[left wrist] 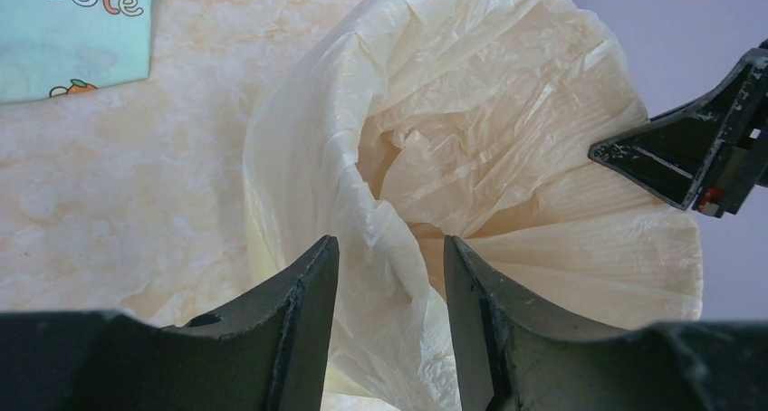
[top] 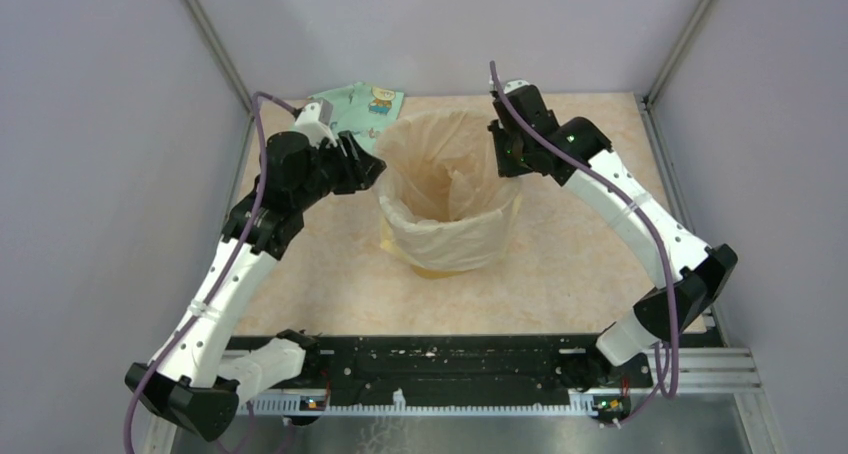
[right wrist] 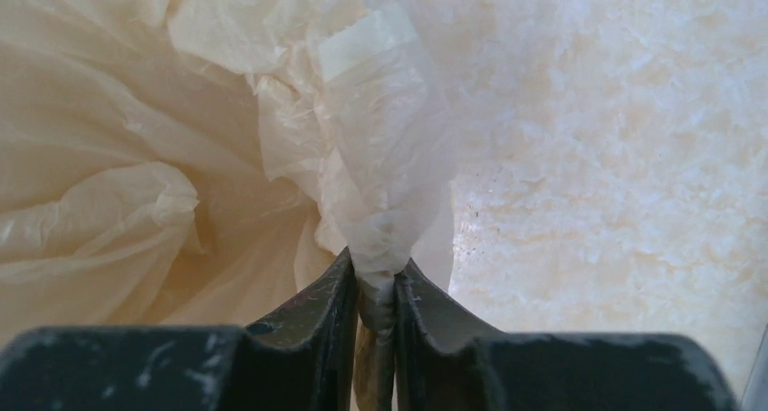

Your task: Put the trash bags into the trash bin

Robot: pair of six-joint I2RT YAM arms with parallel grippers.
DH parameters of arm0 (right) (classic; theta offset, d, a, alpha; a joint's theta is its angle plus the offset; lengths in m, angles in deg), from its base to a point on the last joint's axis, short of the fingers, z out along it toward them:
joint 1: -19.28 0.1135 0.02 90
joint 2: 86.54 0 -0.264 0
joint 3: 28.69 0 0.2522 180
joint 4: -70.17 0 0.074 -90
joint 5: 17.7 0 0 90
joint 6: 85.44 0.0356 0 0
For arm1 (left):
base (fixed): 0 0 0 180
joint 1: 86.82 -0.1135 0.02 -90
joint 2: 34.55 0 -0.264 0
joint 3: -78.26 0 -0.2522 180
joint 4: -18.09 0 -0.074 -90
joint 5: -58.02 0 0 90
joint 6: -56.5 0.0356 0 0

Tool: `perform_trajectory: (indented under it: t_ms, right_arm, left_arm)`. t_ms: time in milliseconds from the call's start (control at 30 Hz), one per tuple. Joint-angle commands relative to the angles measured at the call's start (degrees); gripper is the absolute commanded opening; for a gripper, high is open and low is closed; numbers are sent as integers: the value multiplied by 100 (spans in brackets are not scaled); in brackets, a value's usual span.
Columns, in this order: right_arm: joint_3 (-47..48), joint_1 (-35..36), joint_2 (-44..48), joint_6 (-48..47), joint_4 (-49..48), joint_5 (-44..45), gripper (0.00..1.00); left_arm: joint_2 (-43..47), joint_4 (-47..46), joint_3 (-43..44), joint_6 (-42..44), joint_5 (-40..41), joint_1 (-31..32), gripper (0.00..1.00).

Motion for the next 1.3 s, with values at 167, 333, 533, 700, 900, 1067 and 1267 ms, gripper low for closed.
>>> perform_trajectory:
  t_ms: [167,333,533,700,900,1067,1267]
  right_arm:
    - [493,-24,-316,400,223,865,0]
    - [722,-65,-498,525,444,1355,0]
    - [636,-363,-504,703,225,1397,0]
    - [554,-413,-511,726,-87,1216,5]
    - [441,-417,-345,753,-362,993,40]
    - [251,-414,-52,763,-542,870,74]
    - [51,-418,385,764,-820,545,99]
  left_arm:
    - [-119,-355,430,83,-140,23,54]
    - [-138,-338,528,141,-116,23,55]
    - [-137,-280,654,212,-55,23,57]
    - [-117,-242,673,247,-67,20,58]
    - [-65,-207,647,294,-78,25,61]
    - [4,-202,651,332,-132,25,65]
    - [91,-323,589,357,-319,25,72]
